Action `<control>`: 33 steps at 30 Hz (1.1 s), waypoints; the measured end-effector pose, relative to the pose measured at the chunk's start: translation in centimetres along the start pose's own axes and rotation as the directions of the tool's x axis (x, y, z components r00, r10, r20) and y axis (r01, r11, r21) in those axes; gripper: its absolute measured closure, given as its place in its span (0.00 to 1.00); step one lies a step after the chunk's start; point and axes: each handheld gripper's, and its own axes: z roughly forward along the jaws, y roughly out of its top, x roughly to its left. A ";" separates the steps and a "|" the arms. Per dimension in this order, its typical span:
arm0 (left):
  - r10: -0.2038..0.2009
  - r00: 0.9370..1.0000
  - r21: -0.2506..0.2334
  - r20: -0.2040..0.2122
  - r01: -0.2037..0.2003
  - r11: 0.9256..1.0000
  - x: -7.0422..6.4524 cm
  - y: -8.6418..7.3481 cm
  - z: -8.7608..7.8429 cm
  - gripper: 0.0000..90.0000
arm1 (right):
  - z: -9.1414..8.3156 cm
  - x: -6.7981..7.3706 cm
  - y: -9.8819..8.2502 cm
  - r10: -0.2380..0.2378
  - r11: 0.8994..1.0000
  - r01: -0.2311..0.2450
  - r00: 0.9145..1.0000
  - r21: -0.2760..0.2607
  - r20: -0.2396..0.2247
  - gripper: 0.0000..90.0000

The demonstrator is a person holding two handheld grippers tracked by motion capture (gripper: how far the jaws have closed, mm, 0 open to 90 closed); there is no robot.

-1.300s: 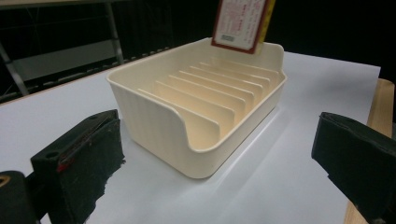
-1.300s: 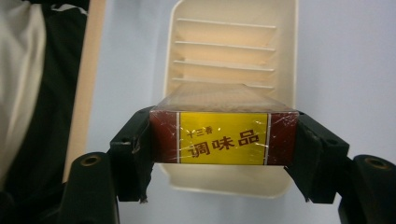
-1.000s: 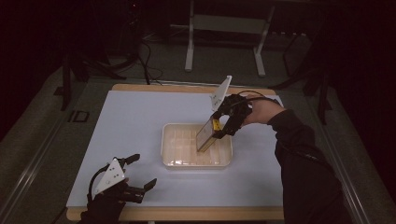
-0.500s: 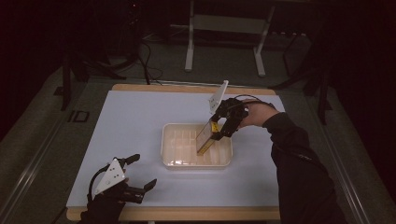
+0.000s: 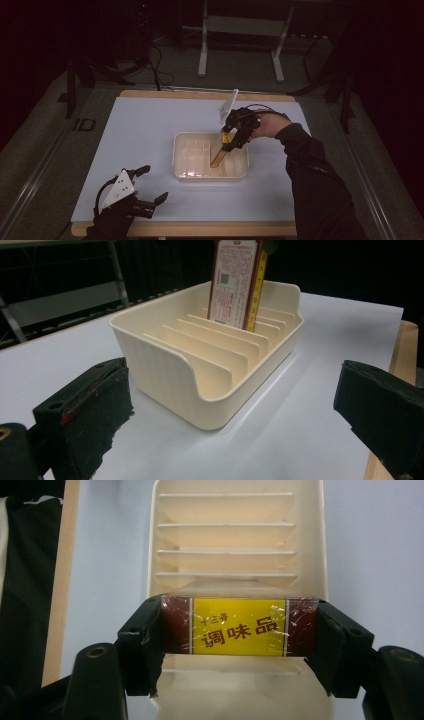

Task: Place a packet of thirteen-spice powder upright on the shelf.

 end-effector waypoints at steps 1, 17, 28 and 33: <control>0.000 1.000 0.000 0.000 0.000 1.000 0.0 0.0 0.0 0.02 | 0.1 0.0 0.0 -0.003 1.000 0.003 1.000 -0.007 0.001 0.35; 0.001 1.000 0.000 0.002 -0.001 1.000 0.0 0.0 0.0 0.02 | 3.3 -0.3 -0.4 0.007 0.998 -0.008 1.000 -0.069 -0.014 0.35; -0.002 1.000 0.003 0.006 0.002 1.000 -0.1 0.0 0.0 0.02 | 4.4 -0.3 -0.5 0.010 0.997 -0.012 1.000 -0.075 -0.022 0.35; 0.000 1.000 0.004 0.007 0.000 1.000 -0.1 0.0 0.0 0.02 | 4.0 -0.2 -0.4 0.012 0.997 -0.014 1.000 -0.078 -0.022 0.34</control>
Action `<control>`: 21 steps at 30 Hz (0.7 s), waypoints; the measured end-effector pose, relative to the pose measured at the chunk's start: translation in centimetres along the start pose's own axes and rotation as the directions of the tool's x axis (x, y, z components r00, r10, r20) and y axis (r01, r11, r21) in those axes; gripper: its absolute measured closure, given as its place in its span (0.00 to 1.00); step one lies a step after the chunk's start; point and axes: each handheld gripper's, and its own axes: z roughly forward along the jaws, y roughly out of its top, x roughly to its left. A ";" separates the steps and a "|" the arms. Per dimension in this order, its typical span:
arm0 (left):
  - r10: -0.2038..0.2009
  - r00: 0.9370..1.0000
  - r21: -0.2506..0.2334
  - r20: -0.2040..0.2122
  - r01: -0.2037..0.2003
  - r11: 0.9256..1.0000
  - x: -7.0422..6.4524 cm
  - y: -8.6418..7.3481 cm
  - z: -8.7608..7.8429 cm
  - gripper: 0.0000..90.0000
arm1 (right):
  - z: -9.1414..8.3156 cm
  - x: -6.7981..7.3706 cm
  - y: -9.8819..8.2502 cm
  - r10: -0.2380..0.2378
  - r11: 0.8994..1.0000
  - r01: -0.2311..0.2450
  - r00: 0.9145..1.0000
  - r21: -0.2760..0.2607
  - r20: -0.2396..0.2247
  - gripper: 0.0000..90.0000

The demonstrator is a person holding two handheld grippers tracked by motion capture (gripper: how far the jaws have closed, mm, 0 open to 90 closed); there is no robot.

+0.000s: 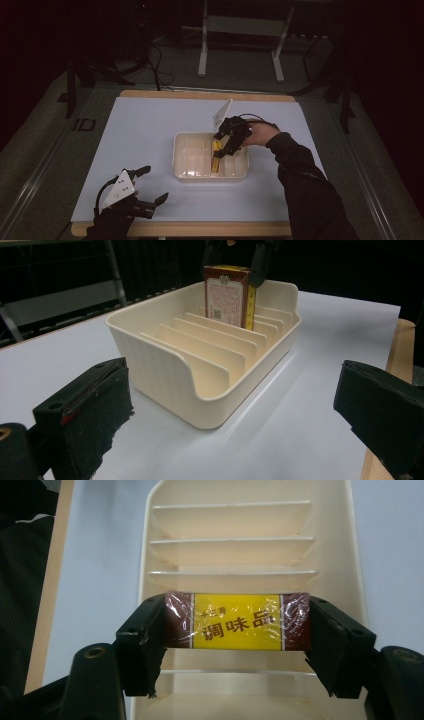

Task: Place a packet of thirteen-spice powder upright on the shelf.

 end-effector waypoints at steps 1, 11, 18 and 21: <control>0.000 1.000 0.000 0.000 0.000 1.000 0.0 0.0 0.0 0.02 | -0.3 0.1 0.1 0.000 1.000 0.000 1.000 -0.008 0.003 0.34; 0.001 1.000 0.003 0.001 -0.001 1.000 0.0 0.0 0.0 0.02 | -1.8 0.4 0.0 0.006 0.999 -0.005 1.000 -0.033 0.021 0.33; 0.003 1.000 0.005 0.002 -0.003 1.000 0.0 0.0 0.1 0.02 | -2.4 0.5 -0.2 0.047 0.998 -0.046 0.998 -0.038 0.038 0.26; 0.003 1.000 0.004 0.002 -0.003 1.000 0.0 0.0 0.0 0.02 | -3.1 0.6 -0.6 0.065 0.997 -0.062 0.996 -0.056 0.058 0.25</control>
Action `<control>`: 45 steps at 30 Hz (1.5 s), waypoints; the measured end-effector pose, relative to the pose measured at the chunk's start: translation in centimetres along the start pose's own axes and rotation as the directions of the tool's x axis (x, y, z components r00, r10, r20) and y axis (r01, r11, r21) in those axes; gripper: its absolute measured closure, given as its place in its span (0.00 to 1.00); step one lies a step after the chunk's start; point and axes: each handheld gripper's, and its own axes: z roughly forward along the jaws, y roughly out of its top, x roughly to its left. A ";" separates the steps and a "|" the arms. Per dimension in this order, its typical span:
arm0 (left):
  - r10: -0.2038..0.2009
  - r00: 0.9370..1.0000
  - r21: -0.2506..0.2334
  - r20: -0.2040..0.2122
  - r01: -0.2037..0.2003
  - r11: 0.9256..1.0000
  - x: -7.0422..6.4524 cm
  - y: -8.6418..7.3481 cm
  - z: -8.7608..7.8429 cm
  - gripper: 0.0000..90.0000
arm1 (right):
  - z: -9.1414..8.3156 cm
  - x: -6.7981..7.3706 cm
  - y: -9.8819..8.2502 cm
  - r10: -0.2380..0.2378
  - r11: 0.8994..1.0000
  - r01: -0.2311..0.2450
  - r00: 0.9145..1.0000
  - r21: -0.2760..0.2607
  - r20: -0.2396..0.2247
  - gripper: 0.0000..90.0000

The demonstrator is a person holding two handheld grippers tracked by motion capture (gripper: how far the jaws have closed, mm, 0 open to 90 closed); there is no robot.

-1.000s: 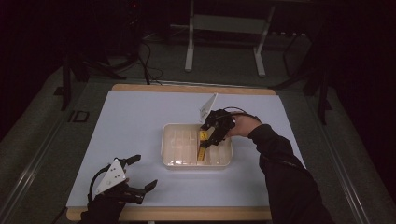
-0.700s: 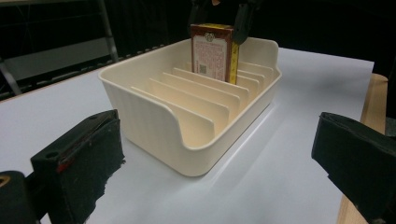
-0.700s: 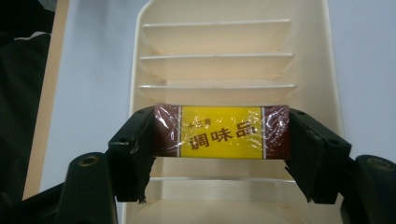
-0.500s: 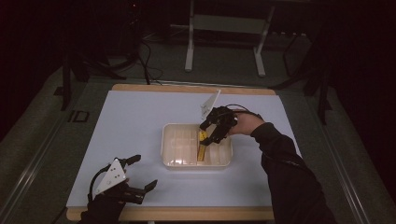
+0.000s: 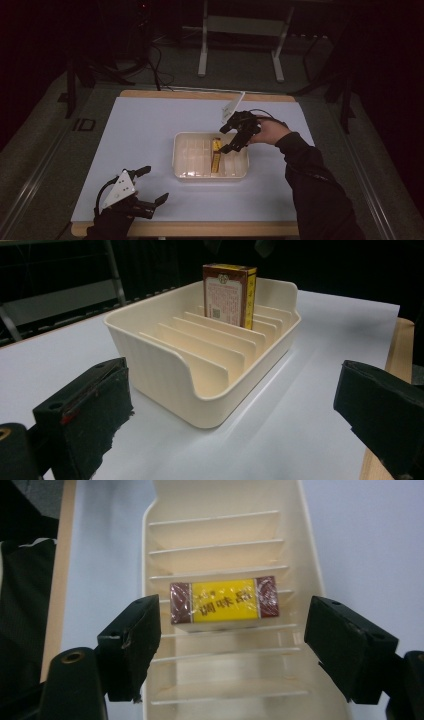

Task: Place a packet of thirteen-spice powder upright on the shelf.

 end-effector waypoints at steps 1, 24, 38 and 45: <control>0.000 1.000 0.000 0.000 0.000 1.000 0.0 0.0 0.0 0.02 | -0.2 0.0 -0.1 0.004 1.000 -0.004 1.000 -0.001 0.011 0.24; 0.004 1.000 -0.001 0.004 -0.004 1.000 -0.1 0.0 0.0 0.02 | -1.1 0.7 -2.1 0.230 0.972 -0.213 0.952 -0.100 0.200 0.12; 0.005 1.000 0.004 0.003 -0.005 1.000 -0.2 0.0 0.0 0.02 | -0.9 1.8 -5.6 0.458 0.876 -0.364 0.831 -0.316 0.315 0.13; 0.005 1.000 0.004 0.001 -0.005 1.000 -0.2 0.0 0.0 0.02 | -1.3 2.4 -7.7 0.532 0.832 -0.414 0.784 -0.368 0.320 0.13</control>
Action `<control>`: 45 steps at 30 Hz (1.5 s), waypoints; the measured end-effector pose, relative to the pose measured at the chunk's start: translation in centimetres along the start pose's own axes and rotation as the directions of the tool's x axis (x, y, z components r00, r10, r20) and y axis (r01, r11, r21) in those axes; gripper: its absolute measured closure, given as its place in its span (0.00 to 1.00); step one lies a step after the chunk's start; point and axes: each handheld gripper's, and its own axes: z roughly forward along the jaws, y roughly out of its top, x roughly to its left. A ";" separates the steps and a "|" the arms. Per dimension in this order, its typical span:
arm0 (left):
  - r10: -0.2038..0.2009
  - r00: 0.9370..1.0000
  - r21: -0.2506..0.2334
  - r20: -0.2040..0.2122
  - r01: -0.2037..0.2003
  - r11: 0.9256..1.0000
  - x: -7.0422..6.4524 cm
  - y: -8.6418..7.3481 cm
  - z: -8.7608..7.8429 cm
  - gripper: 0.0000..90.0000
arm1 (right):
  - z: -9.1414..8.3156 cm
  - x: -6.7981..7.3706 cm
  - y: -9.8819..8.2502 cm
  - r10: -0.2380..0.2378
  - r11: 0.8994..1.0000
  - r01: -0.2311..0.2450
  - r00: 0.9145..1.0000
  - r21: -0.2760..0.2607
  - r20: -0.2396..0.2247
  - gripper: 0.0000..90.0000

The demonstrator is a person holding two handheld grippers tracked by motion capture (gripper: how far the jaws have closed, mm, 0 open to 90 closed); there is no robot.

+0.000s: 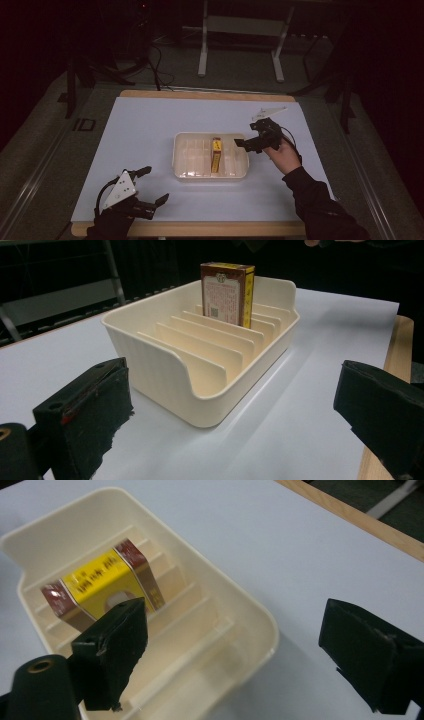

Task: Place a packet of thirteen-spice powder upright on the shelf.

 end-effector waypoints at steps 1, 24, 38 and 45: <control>0.000 1.000 0.000 0.000 0.000 1.000 0.0 0.0 0.0 0.02 | 0.0 0.0 0.0 0.000 1.000 0.000 1.000 0.000 0.000 0.13; 0.006 1.000 -0.003 -0.002 -0.006 1.000 0.0 0.0 0.0 0.02 | -3.9 1.0 -7.0 0.063 0.990 -0.050 0.993 -0.129 0.098 0.14; 0.010 1.000 -0.006 0.000 -0.010 1.000 -0.2 0.1 -0.1 0.02 | -5.3 1.7 -10.3 0.064 0.969 -0.026 0.987 -0.244 0.149 0.14; 0.014 1.000 0.004 0.011 -0.014 1.000 -0.3 0.1 0.0 0.02 | -6.3 2.0 -12.2 0.036 0.968 -0.014 0.996 -0.250 0.083 0.15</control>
